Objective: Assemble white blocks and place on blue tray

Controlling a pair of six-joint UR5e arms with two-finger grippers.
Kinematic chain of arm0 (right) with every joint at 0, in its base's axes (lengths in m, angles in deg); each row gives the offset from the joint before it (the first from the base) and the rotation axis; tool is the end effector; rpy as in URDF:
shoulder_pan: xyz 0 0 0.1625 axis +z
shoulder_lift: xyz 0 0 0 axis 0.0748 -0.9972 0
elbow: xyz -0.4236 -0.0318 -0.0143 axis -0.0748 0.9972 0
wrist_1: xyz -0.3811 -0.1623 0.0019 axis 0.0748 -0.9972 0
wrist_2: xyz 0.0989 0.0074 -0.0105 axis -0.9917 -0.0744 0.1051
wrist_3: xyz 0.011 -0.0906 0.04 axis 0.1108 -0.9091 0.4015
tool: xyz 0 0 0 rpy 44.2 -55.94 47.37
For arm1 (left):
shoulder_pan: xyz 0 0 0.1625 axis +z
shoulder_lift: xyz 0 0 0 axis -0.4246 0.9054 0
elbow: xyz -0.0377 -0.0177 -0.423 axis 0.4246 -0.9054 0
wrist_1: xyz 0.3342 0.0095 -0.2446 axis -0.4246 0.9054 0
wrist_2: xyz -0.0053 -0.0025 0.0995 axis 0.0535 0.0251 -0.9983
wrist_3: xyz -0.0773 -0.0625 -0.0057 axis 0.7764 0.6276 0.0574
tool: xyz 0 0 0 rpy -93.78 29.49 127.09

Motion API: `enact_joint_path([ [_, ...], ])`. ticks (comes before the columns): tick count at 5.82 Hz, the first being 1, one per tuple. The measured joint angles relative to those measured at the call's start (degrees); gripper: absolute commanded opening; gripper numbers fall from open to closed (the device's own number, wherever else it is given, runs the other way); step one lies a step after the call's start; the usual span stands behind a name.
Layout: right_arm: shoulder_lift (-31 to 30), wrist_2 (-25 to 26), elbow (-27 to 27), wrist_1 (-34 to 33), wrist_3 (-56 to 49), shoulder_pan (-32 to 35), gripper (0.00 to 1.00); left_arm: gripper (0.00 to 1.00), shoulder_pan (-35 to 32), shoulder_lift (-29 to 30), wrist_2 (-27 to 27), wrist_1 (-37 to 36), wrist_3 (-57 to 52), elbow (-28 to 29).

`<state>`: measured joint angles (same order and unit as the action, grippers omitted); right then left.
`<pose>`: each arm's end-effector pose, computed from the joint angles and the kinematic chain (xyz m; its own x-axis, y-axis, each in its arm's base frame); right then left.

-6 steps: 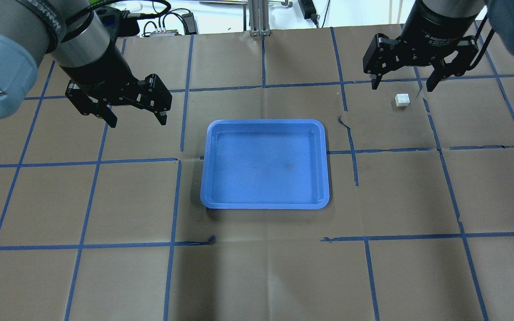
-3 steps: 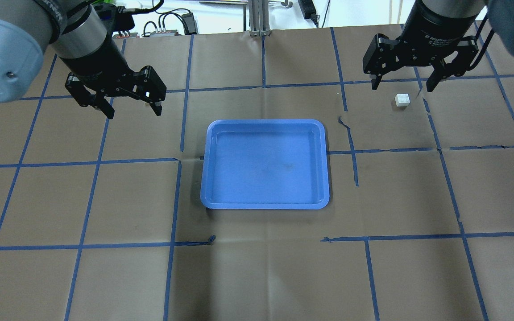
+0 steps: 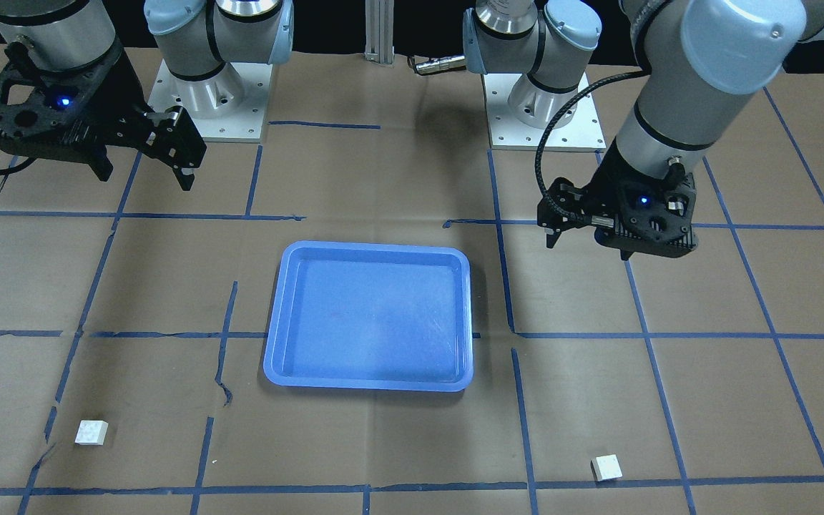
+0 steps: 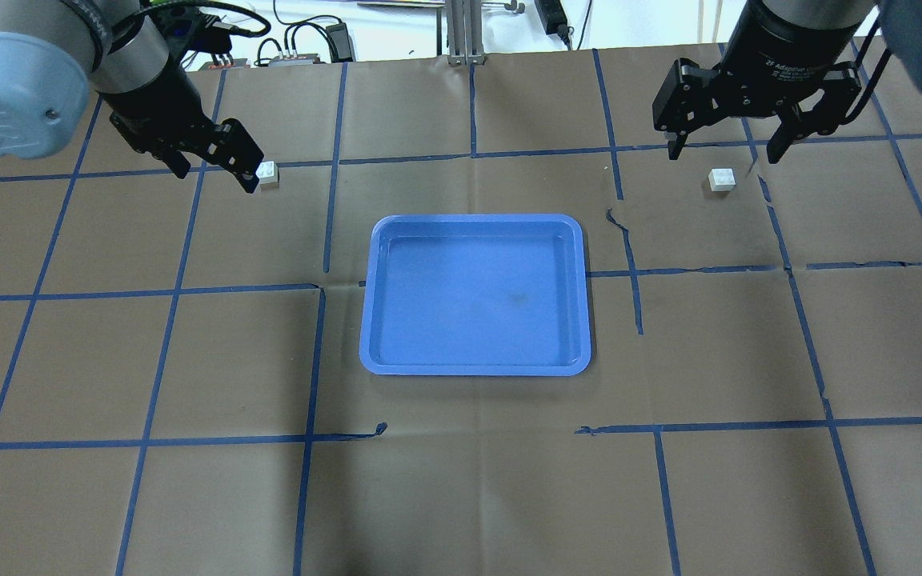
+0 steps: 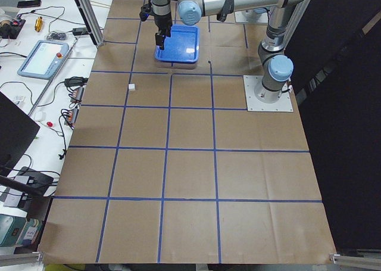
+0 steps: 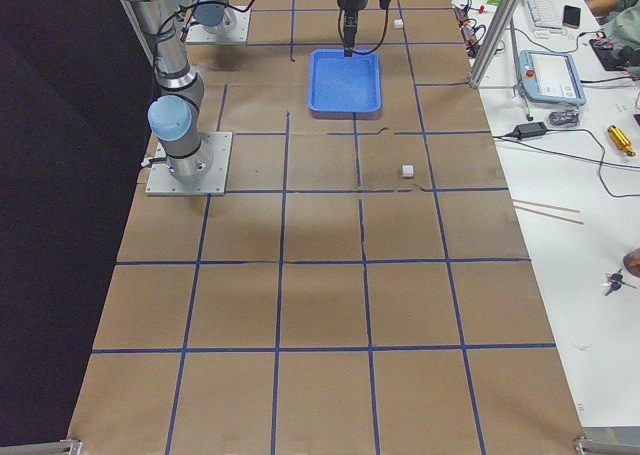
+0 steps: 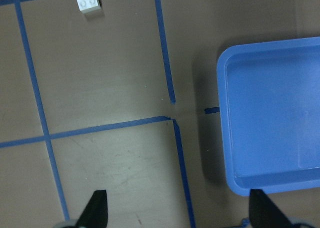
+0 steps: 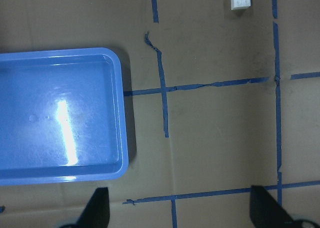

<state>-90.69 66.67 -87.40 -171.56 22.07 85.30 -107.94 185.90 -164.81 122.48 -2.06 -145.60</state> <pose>0.1290 -0.5028 0.5138 -0.9977 0.0670 0.0074 0.0669 0.9976 -0.0158 -0.0634 -0.5822 0.4097 -0.9160 0.4003 0.0261 0.4004 0.9164 -0.0035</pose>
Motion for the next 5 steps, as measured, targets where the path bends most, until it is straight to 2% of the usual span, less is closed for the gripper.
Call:
enact_joint_path([
  [2, 0.0, 0.3, -0.3, 0.6, -12.6, 0.0, 1.00, 0.97, 1.9, 7.5, 0.0, -8.0, -25.6, 0.9],
  [4, 0.1, 0.5, -0.4, -0.2, -38.1, -2.3, 1.00, 0.97, 2.3, 16.2, -0.4, -16.5, -49.7, 3.1],
  [5, 0.2, 0.3, -0.4, -0.4, -51.2, -6.4, 1.00, 0.97, 2.7, 20.3, -0.2, -20.8, -59.4, 4.0],
])
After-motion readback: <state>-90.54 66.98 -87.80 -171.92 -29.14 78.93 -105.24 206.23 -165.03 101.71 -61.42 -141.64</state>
